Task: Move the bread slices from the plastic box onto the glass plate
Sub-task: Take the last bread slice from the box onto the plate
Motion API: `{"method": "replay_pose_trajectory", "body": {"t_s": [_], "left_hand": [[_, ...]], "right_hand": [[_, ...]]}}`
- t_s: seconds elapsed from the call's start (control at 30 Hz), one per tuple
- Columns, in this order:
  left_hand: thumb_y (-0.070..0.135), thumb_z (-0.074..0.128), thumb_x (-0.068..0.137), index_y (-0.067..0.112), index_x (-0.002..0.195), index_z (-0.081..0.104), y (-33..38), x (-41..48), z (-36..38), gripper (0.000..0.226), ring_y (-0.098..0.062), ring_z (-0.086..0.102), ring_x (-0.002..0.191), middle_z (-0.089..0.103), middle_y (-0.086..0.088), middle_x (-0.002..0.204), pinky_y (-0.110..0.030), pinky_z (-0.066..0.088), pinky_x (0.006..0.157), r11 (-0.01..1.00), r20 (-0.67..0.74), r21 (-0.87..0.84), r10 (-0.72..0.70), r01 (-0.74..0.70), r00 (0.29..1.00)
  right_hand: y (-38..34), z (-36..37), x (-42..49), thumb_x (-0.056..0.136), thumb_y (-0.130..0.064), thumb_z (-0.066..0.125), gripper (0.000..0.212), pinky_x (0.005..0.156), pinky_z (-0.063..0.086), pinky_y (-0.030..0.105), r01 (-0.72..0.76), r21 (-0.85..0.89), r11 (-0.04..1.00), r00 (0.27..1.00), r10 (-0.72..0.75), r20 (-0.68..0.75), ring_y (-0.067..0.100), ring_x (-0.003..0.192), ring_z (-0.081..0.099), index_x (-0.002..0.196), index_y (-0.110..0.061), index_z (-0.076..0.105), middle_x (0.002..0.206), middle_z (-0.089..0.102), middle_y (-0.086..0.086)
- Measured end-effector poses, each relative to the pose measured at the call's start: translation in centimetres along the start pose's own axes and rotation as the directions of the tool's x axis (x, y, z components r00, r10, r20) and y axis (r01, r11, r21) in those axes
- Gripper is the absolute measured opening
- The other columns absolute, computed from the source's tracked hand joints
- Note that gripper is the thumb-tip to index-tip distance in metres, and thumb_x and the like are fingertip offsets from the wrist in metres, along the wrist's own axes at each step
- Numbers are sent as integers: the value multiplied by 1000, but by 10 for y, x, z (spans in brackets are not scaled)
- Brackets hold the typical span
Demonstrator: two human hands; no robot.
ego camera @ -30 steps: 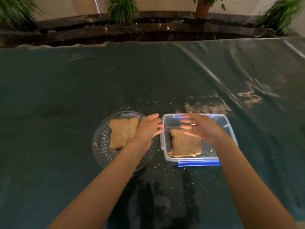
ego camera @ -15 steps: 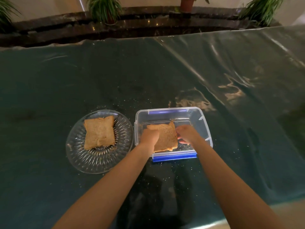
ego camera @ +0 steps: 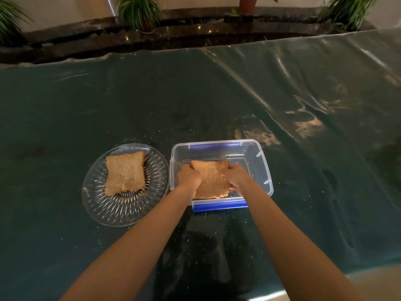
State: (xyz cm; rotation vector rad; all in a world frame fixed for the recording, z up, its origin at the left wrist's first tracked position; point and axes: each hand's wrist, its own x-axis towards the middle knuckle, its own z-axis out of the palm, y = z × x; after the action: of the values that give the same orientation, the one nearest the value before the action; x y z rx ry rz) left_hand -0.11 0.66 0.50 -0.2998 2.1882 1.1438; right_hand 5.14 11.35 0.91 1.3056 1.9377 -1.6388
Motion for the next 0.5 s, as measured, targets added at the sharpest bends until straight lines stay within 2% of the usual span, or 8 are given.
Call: {"method": "replay_pose_trajectory", "body": {"t_s": [0.1,0.2,0.3,0.37,0.5], "left_hand": [[23,36,97,17,123,46,-3,-2,-1,28,-17,47,88,50,-2,103,-30,37,79,1000,27,16,11,-11,1000],[24,39,96,26,134,32,-5,-4,-4,38,-26,48,110,45,-4,126,-37,43,84,997,78,-66,45,-40,996],[25,39,96,32,130,30,-6,-6,-10,36,-24,46,104,42,-5,129,-38,50,77,983,130,-176,77,-53,989],[26,41,96,34,126,32,-6,-8,-15,32,-26,46,109,41,-5,131,-37,50,71,974,145,-217,94,-61,985],[23,45,94,37,118,35,-3,-10,-28,30,-29,42,125,40,-3,138,-42,48,83,937,143,-333,160,-105,977]], "right_hand": [[2,0,0,92,-24,50,33,102,41,46,26,28,999,999,-25,-27,34,122,49,123,-11,51,132,53,11],[5,-2,0,93,-28,48,33,101,45,48,76,51,996,992,-70,-104,34,116,54,121,-11,54,127,57,13],[6,-5,-3,93,-30,47,33,101,46,48,144,100,985,980,-128,-153,31,112,55,120,-12,56,122,59,11],[4,-6,-5,93,-29,48,33,100,46,45,180,137,974,972,-155,-176,27,110,56,120,-12,56,121,60,9],[-7,-4,-14,91,-34,51,37,99,47,45,239,172,956,959,-205,-196,26,111,56,123,-16,55,122,59,5]]}}
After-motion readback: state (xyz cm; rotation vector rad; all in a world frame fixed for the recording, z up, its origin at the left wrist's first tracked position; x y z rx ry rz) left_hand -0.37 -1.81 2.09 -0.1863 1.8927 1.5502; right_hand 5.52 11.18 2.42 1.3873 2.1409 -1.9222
